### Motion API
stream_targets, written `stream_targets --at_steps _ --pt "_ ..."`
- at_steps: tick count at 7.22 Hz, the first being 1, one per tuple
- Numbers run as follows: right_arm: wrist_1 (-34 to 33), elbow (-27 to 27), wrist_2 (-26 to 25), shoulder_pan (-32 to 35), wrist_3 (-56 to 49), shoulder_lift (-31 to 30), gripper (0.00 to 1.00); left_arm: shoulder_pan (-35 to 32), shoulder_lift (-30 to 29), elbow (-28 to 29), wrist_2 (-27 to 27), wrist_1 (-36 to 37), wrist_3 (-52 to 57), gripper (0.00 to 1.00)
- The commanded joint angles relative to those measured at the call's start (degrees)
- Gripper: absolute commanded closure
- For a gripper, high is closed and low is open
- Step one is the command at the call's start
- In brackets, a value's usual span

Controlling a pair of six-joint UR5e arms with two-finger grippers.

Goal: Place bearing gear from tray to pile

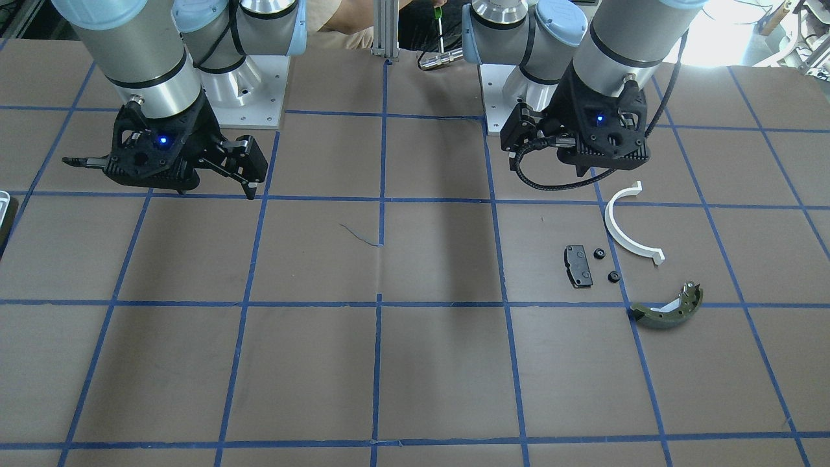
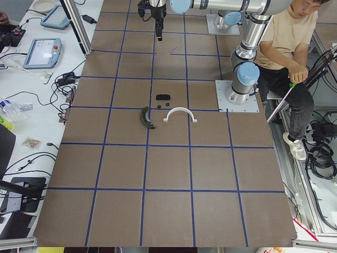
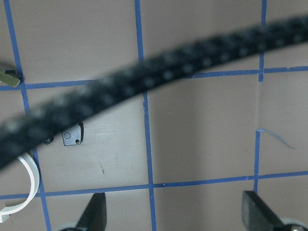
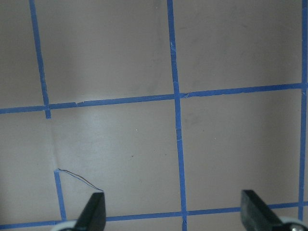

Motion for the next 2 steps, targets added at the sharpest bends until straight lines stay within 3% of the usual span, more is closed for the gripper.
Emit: stream_targets --at_steps 1,2 --pt "-0.07 0.0 0.0 -0.09 0.0 0.0 0.0 0.13 0.29 -0.01 0.0 0.12 0.05 0.0" --pt "0.02 0.0 0.0 0.0 0.0 0.0 0.0 0.39 0.21 -0.01 0.0 0.21 0.14 0.0"
